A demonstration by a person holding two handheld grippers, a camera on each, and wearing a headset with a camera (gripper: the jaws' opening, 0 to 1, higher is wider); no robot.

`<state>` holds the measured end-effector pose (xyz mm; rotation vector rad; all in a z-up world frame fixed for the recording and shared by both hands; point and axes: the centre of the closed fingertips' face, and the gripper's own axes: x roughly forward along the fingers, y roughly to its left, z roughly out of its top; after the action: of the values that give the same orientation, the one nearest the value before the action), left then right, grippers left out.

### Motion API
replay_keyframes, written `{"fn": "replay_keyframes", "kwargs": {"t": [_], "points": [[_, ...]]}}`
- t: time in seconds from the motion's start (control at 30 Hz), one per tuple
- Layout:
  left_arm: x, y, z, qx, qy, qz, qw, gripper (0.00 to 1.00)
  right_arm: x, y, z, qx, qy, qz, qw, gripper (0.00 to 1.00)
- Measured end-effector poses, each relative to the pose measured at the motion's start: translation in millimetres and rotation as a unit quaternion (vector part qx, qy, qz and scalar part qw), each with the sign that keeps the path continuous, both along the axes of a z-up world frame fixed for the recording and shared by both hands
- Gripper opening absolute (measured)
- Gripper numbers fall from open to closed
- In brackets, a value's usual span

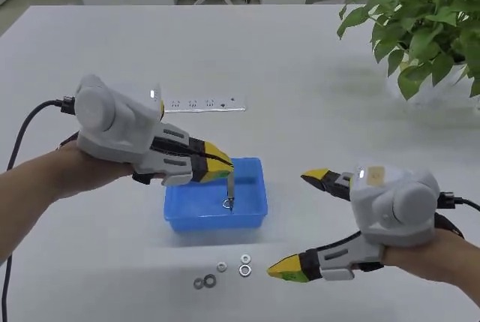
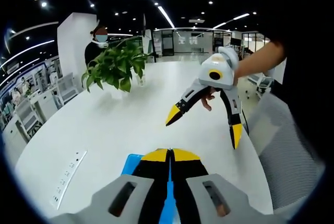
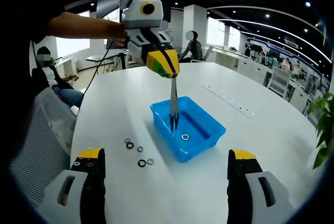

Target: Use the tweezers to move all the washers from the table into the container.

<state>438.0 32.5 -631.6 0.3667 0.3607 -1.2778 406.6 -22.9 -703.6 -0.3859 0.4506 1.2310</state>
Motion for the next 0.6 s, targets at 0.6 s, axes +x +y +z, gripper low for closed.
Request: {"fn": "replay_keyframes", "kwargs": {"t": [0.6], "points": [[-24.3, -5.5, 9.2, -0.002, -0.007, -0.005, 1.0000, 0.03, -18.5, -4.8, 1.7, -0.001, -0.001, -0.006, 1.0000, 0.97]]}}
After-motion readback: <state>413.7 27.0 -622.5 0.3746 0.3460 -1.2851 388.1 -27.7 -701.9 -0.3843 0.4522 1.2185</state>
